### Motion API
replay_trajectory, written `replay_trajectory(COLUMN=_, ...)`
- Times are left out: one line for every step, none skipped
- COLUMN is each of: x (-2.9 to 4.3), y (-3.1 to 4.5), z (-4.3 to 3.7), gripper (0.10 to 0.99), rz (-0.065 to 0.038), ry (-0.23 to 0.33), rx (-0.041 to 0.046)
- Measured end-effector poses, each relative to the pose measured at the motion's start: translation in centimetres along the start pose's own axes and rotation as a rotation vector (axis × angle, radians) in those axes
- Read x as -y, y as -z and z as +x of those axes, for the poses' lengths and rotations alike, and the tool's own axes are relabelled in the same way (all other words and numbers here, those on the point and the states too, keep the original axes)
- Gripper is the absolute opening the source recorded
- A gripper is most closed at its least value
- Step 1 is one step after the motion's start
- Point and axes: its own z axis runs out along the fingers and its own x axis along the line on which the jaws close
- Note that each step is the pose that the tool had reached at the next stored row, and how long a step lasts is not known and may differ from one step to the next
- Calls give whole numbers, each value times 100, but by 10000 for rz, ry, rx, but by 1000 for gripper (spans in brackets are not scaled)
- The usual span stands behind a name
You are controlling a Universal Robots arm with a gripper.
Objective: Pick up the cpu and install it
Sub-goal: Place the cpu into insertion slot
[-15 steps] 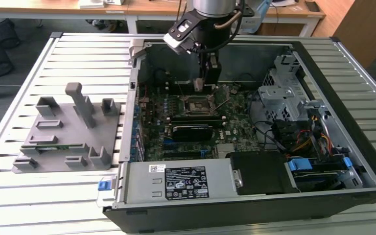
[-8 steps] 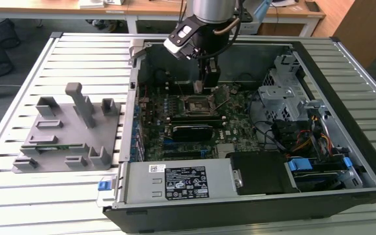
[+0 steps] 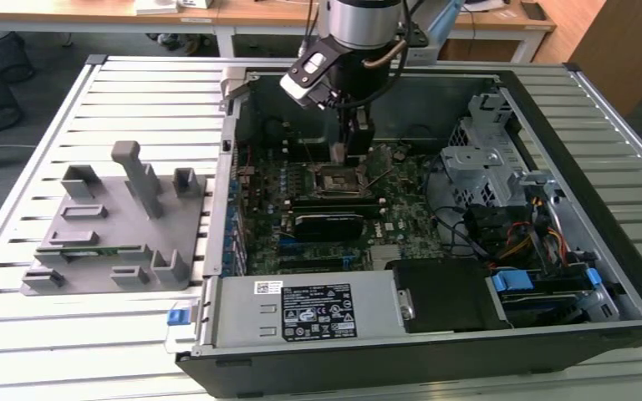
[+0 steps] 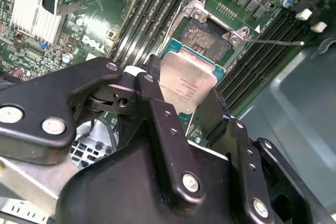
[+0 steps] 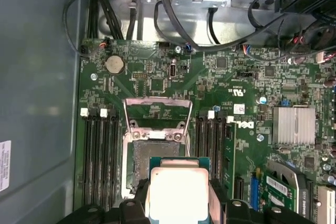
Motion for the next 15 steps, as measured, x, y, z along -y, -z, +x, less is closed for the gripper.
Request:
replay_trajectory(x=0, y=-18, z=4, gripper=529, rz=1, ry=0, rx=15)
replay_trajectory(x=0, y=-37, z=7, gripper=529, rz=1, ry=1, rx=19)
replay_trajectory(x=0, y=-55, z=9, gripper=529, rz=0, ry=2, rx=18)
replay_trajectory(x=1, y=-73, z=11, gripper=529, rz=-1, ry=2, rx=18)
replay_trajectory(x=1, y=-88, z=12, gripper=529, rz=0, ry=1, rx=18)
replay_trajectory(x=1, y=-100, z=13, gripper=529, rz=0, ry=1, rx=18)
replay_trajectory(x=1, y=-107, z=13, gripper=529, rz=0, ry=1, rx=18)
replay_trajectory(x=2, y=-114, z=13, gripper=529, rz=-1, ry=1, rx=17)
replay_trajectory(x=2, y=-119, z=14, gripper=529, rz=-1, ry=1, rx=17)
replay_trajectory(x=2, y=-121, z=14, gripper=529, rz=0, ry=1, rx=26)
replay_trajectory(x=2, y=-125, z=14, gripper=529, rz=1, ry=1, rx=50)
replay_trajectory(x=2, y=-130, z=14, gripper=529, rz=1, ry=1, rx=58)
replay_trajectory(x=2, y=-139, z=15, gripper=529, rz=1, ry=2, rx=61)
replay_trajectory(x=2, y=-152, z=15, gripper=529, rz=1, ry=2, rx=62)
replay_trajectory(x=3, y=-166, z=16, gripper=529, rz=1, ry=2, rx=63)
